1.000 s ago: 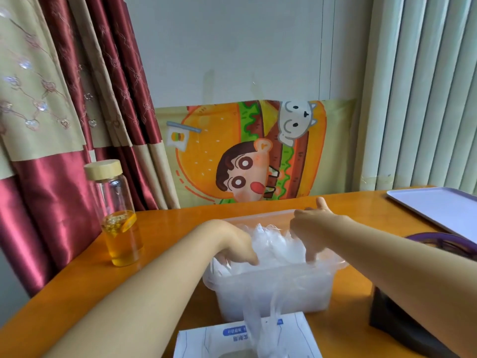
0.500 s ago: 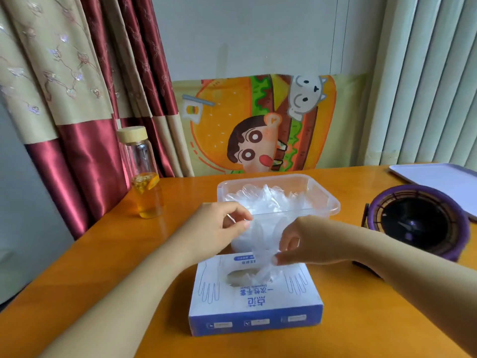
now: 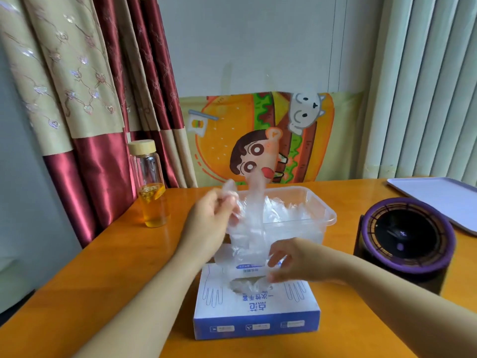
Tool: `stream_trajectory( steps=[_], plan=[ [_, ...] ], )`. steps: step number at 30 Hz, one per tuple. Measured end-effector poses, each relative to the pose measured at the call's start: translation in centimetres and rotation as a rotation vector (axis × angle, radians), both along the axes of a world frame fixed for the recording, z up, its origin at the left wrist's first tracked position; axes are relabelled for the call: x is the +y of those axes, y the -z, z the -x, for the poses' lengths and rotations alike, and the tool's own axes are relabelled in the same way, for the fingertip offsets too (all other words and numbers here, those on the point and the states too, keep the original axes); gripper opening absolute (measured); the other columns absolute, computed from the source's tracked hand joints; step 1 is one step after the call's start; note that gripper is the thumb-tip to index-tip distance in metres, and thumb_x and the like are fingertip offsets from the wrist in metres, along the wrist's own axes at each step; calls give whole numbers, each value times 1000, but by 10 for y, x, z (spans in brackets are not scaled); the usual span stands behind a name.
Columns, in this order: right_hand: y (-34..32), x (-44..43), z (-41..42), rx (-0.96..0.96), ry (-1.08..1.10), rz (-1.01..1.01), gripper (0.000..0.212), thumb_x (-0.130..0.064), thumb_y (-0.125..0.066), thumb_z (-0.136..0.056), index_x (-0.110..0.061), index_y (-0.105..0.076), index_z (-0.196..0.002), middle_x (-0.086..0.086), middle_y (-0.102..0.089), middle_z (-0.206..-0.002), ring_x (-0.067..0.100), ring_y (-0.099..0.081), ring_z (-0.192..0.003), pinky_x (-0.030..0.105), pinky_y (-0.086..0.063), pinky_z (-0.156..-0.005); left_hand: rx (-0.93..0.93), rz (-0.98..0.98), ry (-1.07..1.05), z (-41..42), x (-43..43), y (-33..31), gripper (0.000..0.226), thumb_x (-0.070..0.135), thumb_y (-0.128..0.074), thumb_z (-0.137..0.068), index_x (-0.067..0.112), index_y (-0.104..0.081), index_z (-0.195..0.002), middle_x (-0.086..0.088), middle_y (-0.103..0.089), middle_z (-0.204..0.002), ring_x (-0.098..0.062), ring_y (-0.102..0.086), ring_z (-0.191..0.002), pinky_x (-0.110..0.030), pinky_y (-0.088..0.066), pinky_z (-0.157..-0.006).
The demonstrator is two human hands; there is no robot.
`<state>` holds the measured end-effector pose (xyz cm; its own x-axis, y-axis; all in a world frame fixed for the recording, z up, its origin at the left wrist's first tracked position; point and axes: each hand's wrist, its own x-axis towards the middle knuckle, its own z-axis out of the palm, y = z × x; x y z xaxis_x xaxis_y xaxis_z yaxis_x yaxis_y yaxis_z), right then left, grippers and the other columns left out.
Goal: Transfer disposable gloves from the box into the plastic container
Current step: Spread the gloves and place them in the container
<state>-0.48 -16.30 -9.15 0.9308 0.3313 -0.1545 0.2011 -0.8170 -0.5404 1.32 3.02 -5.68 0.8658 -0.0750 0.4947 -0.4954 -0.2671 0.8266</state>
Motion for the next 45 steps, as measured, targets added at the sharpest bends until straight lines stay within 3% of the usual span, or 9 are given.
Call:
stream_trajectory(
  steps=[3, 7, 11, 18, 23, 27, 32, 37, 45],
  plan=[
    [-6, 6, 3, -16, -29, -1, 59, -51, -71, -77, -30, -51, -128, -13, -58, -125, 6, -60, -103, 26, -50, -93, 74, 217, 11, -6, 7, -11, 12, 22, -54, -97, 23, -64, -91, 3, -70, -87, -20, -68, -92, -46, -54, -89],
    [-36, 4, 6, -4, -36, -377, 63, -39, -80, -71, -46, -43, -121, -10, -56, -121, 8, -62, -102, 20, -51, -88, 168, 282, 4, -8, 12, -16, 18, 22, -54, -97, 20, -68, -87, 0, -72, -87, -26, -66, -95, -56, -47, -97],
    [-50, 7, 4, 47, 45, -797, 82, -38, -88, -60, -36, -47, -131, 5, -61, -121, 19, -64, -106, 32, -54, -88, 208, 378, 28, -7, 9, -24, 20, 16, -50, -99, 12, -67, -90, -9, -72, -87, -34, -66, -95, -58, -48, -94],
    [-59, 7, -2, 199, 165, -1236, 28, -12, -66, -82, -8, -63, -109, 11, -68, -94, 20, -65, -80, 28, -55, -70, 182, 457, 297, -8, 5, -35, 15, 16, -49, -97, 15, -63, -91, 0, -73, -83, -16, -68, -87, -33, -54, -76],
    [-71, -2, -13, -89, 277, -1353, 23, -10, -69, -75, -9, -62, -97, 8, -70, -86, 15, -65, -74, 22, -54, -68, 182, 484, 407, -25, 20, -34, 9, 11, -59, -77, 13, -67, -80, -4, -71, -85, -17, -69, -86, -30, -56, -71],
    [-83, 0, -19, -222, 217, -1265, 31, -29, -69, -71, -9, -65, -94, 6, -68, -84, 16, -61, -85, 25, -50, -79, 320, 526, 464, -34, 23, -35, 47, -19, -46, -87, 18, -72, -75, -5, -74, -92, -26, -71, -84, -36, -59, -61],
    [-91, -4, -27, -71, -53, -864, 75, -64, -69, -70, -20, -55, -129, -5, -59, -131, 9, -54, -122, 39, -36, -109, 394, 673, 554, -29, 15, -46, 19, 10, -45, -93, 12, -60, -103, -12, -74, -97, -25, -73, -83, -38, -61, -69],
    [-86, -3, -31, 12, -178, -714, 46, -37, -76, -71, -9, -66, -106, 14, -65, -109, 23, -60, -107, 47, -36, -109, 462, 709, 623, -31, 10, -58, 42, 19, -40, -99, 15, -74, -75, -12, -73, -90, -25, -73, -82, -41, -59, -77],
    [-94, -7, -35, 84, 83, -1211, 21, 4, -64, -83, -2, -65, -103, 15, -67, -97, 22, -65, -87, 28, -57, -74, 464, 874, 578, -52, 23, -53, 23, 15, -40, -99, 7, -53, -117, -17, -68, -112, -28, -71, -94, -41, -60, -72]
  ],
)
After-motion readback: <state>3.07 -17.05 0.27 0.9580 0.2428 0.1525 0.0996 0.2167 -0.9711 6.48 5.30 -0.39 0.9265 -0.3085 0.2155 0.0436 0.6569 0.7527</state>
